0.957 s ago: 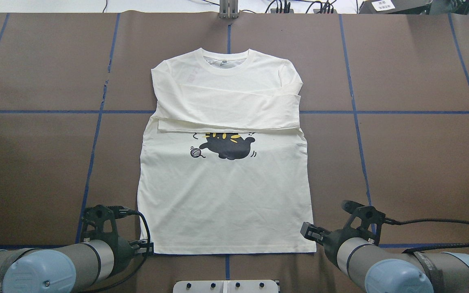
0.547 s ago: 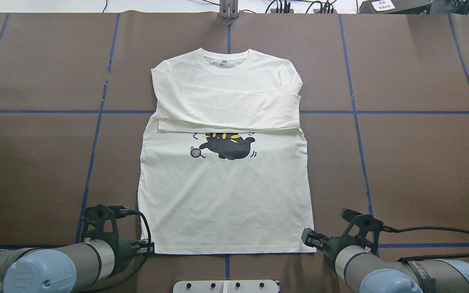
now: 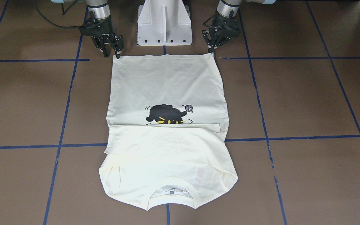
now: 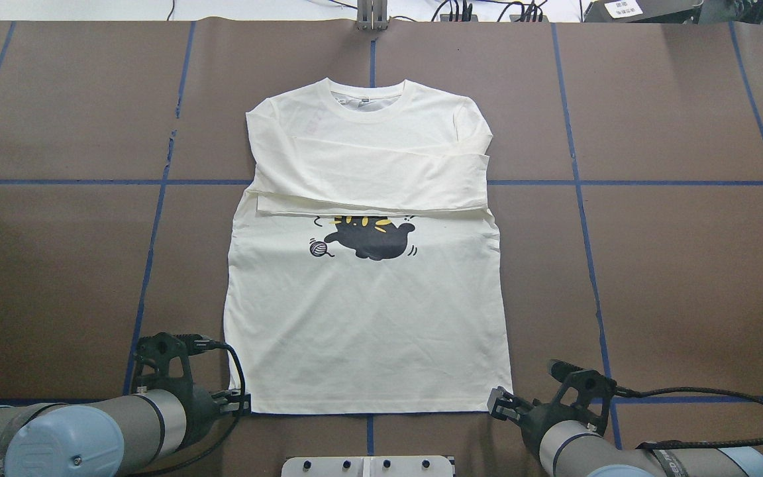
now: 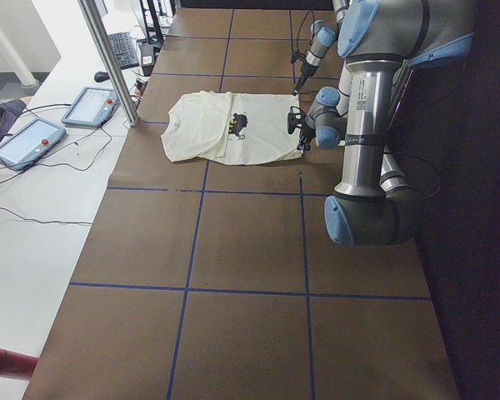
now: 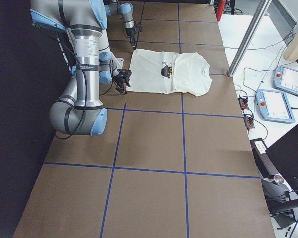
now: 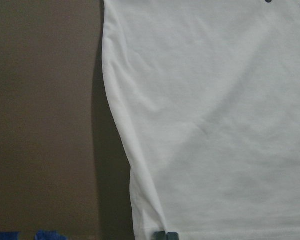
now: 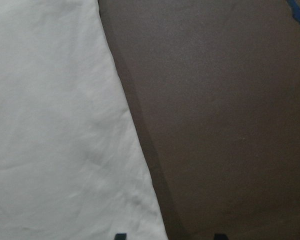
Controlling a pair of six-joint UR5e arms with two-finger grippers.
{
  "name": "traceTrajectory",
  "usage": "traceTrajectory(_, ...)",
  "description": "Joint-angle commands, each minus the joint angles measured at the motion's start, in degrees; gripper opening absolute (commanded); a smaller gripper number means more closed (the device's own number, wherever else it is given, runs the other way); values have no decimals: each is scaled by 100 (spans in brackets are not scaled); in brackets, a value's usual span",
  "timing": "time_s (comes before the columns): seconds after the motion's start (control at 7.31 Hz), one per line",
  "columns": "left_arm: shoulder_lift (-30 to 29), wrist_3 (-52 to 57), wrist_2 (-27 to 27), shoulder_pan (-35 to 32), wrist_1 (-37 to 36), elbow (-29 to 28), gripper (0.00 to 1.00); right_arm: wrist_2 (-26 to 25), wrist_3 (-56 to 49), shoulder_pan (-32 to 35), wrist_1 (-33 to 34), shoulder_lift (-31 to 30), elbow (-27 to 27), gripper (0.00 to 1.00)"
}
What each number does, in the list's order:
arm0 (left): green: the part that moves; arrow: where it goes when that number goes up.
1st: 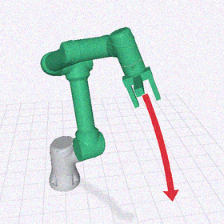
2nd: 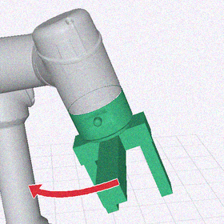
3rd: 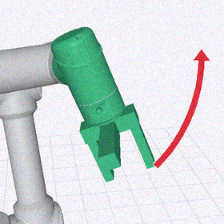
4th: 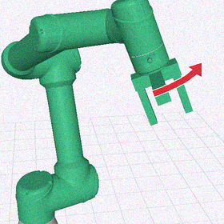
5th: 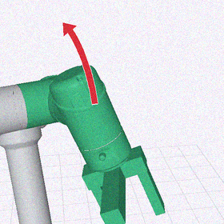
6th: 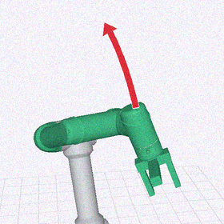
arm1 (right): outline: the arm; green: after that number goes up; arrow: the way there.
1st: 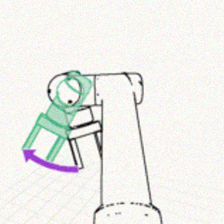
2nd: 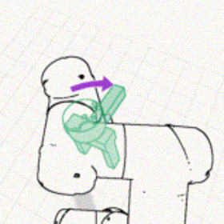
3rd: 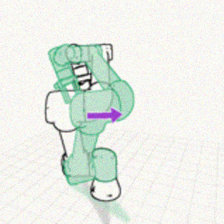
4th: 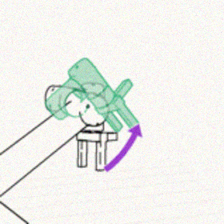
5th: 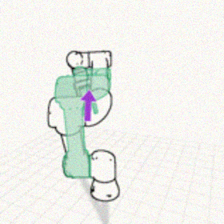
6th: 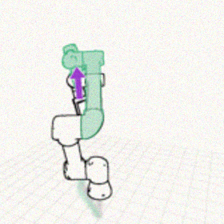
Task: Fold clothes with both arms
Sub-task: 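Align both grippers on the hem corners and grasp the hem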
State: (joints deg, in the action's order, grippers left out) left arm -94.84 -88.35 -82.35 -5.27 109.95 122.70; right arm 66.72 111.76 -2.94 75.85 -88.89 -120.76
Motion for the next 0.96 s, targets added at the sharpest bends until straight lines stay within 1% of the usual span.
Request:
traceTrajectory(0.0, 1, 2, -9, 0, 0, 0, 0, -54, 13, -40, 0, 3, 35, 56)
traceTrajectory(0.41, 1, -7, -9, -9, 0, 0, 0, -123, 13, -101, 0, 21, 61, 55)
traceTrajectory(0.55, 10, -7, -9, -9, 0, 0, 0, -159, 22, -136, 0, 21, 61, 49)
traceTrajectory(0.68, 10, -7, -9, -18, 0, 0, 0, -168, 48, -154, 0, 30, 79, 40)
traceTrajectory(0.82, 10, -7, -9, -18, 0, 0, 0, -159, 153, -163, 0, 47, 79, 20)
